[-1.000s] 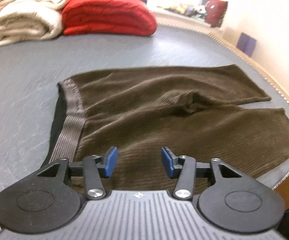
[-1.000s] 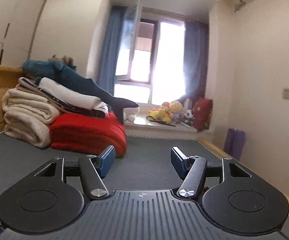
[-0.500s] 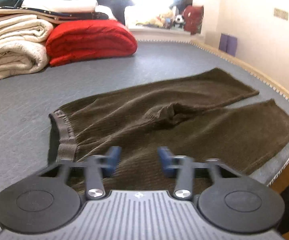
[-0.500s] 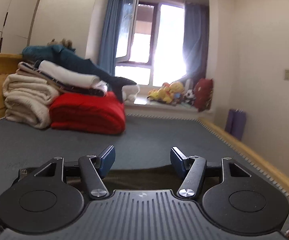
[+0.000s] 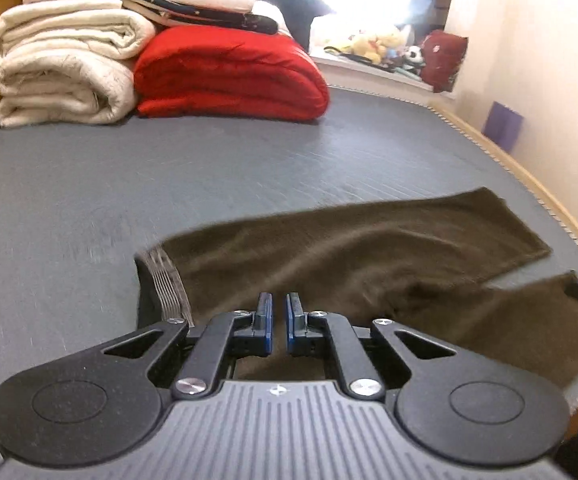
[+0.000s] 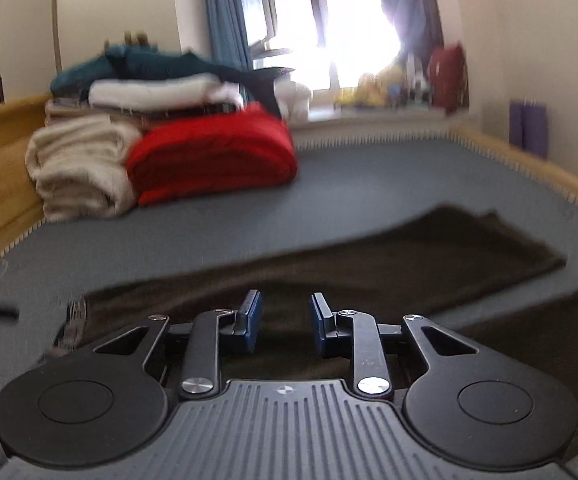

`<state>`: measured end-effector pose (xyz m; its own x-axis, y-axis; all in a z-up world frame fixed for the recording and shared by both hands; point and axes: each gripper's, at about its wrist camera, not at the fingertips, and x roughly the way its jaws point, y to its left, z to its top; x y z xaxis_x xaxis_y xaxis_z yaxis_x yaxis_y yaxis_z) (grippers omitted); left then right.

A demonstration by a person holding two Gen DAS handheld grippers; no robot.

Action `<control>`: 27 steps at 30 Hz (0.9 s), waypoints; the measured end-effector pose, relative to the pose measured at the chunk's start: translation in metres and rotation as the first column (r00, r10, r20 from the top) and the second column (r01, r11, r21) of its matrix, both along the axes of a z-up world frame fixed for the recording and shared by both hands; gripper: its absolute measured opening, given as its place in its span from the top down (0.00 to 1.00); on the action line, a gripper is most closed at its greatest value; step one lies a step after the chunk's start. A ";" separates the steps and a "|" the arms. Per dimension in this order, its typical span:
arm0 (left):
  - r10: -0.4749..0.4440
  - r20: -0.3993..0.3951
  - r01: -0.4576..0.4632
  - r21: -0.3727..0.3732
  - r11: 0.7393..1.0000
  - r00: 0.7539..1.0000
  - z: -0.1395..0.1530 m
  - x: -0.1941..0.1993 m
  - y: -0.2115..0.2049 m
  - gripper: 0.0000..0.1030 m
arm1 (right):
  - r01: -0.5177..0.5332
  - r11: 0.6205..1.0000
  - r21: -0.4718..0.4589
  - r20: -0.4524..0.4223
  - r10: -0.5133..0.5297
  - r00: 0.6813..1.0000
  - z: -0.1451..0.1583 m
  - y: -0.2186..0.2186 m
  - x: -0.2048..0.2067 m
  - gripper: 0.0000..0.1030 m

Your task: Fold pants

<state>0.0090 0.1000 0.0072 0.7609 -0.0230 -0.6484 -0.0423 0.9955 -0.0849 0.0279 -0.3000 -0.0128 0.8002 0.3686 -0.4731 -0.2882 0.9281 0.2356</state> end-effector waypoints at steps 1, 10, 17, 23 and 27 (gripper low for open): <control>0.000 -0.002 0.000 0.013 1.000 1.000 0.000 0.016 0.003 0.93 | -0.021 1.000 0.002 -0.001 0.021 1.000 -0.001 0.002 0.002 0.73; 0.105 -0.157 -0.097 0.057 0.994 0.982 -0.047 0.169 0.037 0.83 | -0.006 0.999 0.050 -0.009 0.006 1.000 -0.006 -0.014 0.036 0.72; 0.095 -0.256 -0.054 0.161 0.985 0.962 -0.093 0.243 0.053 0.53 | 0.032 0.995 0.096 -0.102 -0.023 0.995 -0.021 -0.027 0.058 0.72; 0.048 -0.400 0.033 0.194 0.981 0.915 -0.130 0.270 0.063 0.48 | 0.028 0.997 0.076 -0.142 -0.017 0.990 -0.030 -0.026 0.069 0.71; -0.005 -0.404 0.139 0.304 0.942 0.915 -0.120 0.262 0.036 0.87 | 0.035 0.998 0.046 -0.194 -0.026 0.981 -0.038 -0.023 0.080 0.71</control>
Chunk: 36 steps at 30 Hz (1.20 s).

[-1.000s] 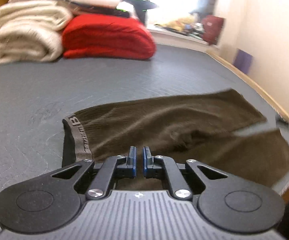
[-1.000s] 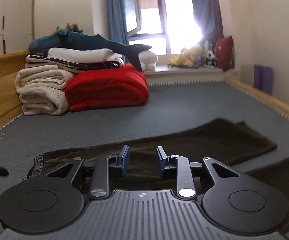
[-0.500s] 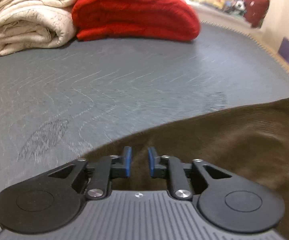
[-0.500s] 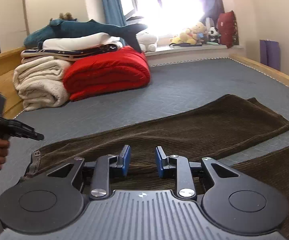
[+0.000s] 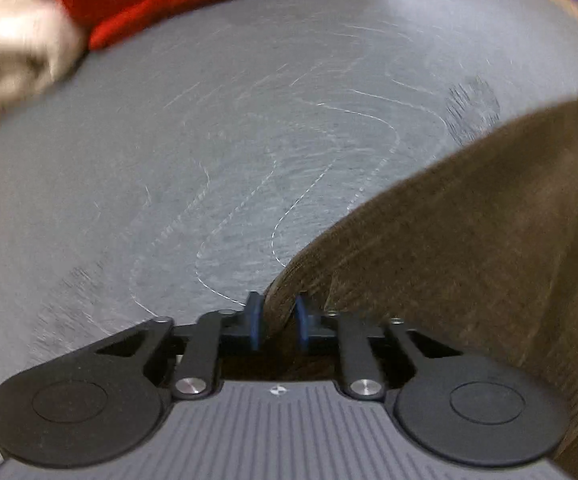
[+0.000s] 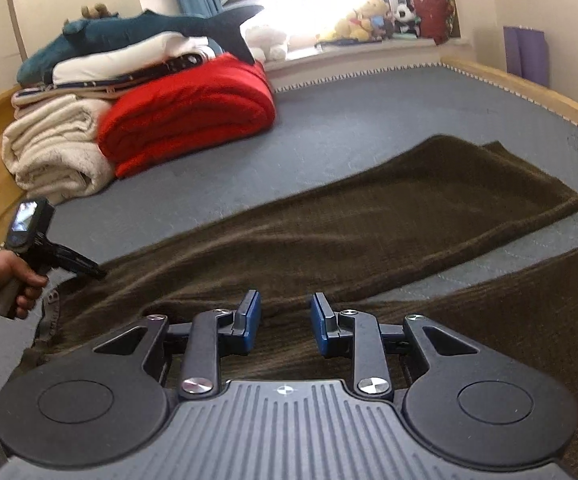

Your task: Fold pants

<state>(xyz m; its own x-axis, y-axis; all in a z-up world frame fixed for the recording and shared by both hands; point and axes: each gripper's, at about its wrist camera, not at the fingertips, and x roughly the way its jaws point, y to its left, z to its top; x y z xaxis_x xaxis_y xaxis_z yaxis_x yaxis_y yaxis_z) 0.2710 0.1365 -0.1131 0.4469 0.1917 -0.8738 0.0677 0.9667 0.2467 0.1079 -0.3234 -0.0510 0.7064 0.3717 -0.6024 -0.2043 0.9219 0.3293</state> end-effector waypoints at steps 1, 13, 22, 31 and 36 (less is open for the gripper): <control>-0.032 0.006 0.032 0.037 0.999 0.999 0.005 -0.006 -0.009 0.89 | 0.007 1.000 -0.023 -0.022 -0.007 1.000 -0.003 0.001 0.004 0.71; -0.273 0.322 0.256 0.094 0.962 0.907 0.105 -0.221 -0.061 0.91 | 0.169 0.984 -0.049 -0.211 -0.175 0.962 -0.041 -0.019 -0.006 0.73; -0.244 0.222 0.265 -0.071 0.962 0.944 0.055 -0.377 -0.066 0.87 | 0.276 0.960 -0.039 -0.115 -0.279 0.954 -0.030 -0.052 -0.054 0.88; 0.074 0.234 0.028 -0.405 0.914 0.969 0.054 -0.376 -0.024 0.80 | 0.347 0.937 0.034 -0.183 -0.336 0.924 -0.041 -0.072 -0.061 0.86; 0.124 0.090 -0.087 -0.337 0.938 0.988 0.031 -0.349 -0.024 0.80 | 0.321 0.946 0.041 -0.135 -0.313 0.940 -0.038 -0.071 -0.056 0.86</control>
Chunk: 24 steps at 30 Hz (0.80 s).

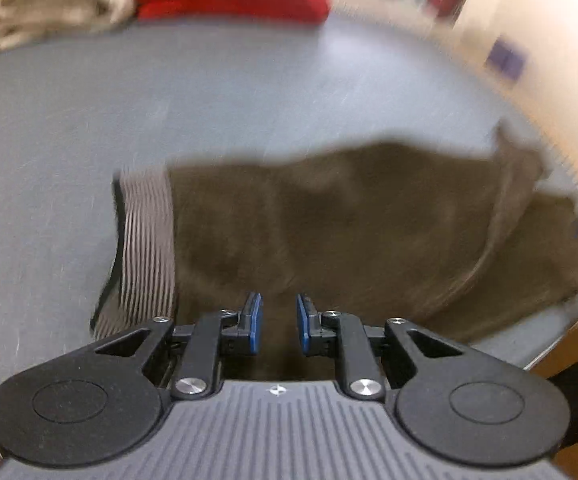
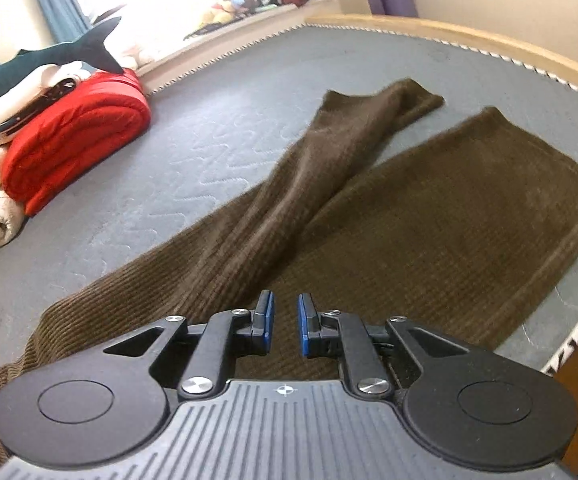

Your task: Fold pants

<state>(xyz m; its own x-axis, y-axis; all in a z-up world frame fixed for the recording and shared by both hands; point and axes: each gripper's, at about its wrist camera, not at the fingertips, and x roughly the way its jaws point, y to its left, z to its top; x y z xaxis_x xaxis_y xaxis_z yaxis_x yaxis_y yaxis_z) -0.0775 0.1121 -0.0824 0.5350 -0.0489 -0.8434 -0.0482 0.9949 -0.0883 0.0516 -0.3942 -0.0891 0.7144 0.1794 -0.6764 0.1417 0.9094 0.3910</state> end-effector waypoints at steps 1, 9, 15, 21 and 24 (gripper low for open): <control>0.010 -0.066 -0.009 0.022 1.000 0.998 -0.009 0.001 0.000 0.80 | -0.004 1.000 0.004 0.003 0.004 1.000 0.000 0.000 0.004 0.86; 0.024 -0.111 -0.023 0.009 1.000 0.994 -0.015 0.003 0.010 0.79 | -0.069 0.998 0.007 -0.053 0.069 0.996 -0.002 0.021 0.069 0.63; 0.053 -0.124 -0.062 -0.069 0.996 0.991 -0.017 0.001 0.024 0.60 | -0.080 0.990 -0.120 -0.072 0.071 0.995 -0.012 0.038 0.137 0.53; 0.063 -0.138 -0.076 -0.092 0.993 0.988 -0.020 -0.002 0.027 0.53 | -0.042 0.980 -0.194 -0.101 0.023 0.995 -0.033 0.028 0.194 0.48; 0.074 -0.147 -0.088 -0.091 0.992 0.986 -0.021 0.003 0.026 0.53 | -0.046 0.975 -0.219 -0.122 0.020 0.992 -0.043 0.024 0.216 0.48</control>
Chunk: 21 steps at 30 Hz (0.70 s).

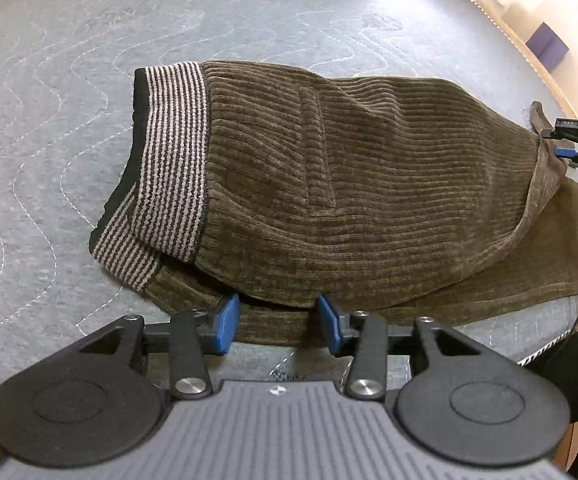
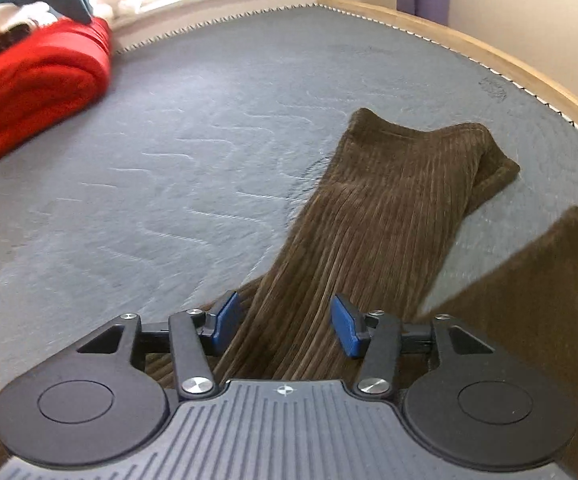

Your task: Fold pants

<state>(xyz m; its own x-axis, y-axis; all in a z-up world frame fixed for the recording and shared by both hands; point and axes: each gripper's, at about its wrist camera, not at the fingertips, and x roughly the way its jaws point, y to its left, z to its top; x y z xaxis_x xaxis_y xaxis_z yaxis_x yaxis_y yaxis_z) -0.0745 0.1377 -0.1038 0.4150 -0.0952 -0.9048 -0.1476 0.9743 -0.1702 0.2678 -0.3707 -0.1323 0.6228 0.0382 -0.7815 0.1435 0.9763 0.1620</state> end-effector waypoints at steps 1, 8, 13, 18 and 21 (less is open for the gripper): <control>0.004 -0.003 -0.004 0.004 1.000 1.000 0.000 0.002 -0.001 0.52 | 0.005 1.000 -0.004 0.000 -0.005 1.000 -0.002 -0.001 0.006 0.48; 0.010 -0.018 -0.009 0.037 0.999 1.000 -0.005 0.012 -0.006 0.51 | -0.045 0.995 -0.094 -0.018 0.044 0.999 -0.012 -0.001 0.027 0.89; 0.030 -0.011 -0.029 0.026 0.999 1.000 -0.005 0.013 -0.004 0.50 | 0.015 1.000 0.004 0.062 -0.016 0.998 0.032 -0.037 -0.002 0.90; 0.052 0.000 -0.052 0.029 0.998 0.999 -0.004 0.007 -0.004 0.50 | 0.059 0.997 0.041 0.130 -0.064 0.989 0.085 -0.084 -0.087 0.91; 0.064 0.005 -0.064 0.031 0.997 0.998 -0.001 0.004 -0.006 0.50 | 0.067 0.997 0.033 0.077 -0.069 0.995 0.084 -0.106 -0.143 0.90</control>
<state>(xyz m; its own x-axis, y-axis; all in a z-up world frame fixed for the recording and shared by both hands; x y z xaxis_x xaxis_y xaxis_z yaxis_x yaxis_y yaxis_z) -0.0709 0.1320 -0.1045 0.4234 -0.0402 -0.9051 -0.2093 0.9676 -0.1409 0.1251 -0.4767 -0.0485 0.6836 0.0165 -0.7297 0.1954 0.9591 0.2047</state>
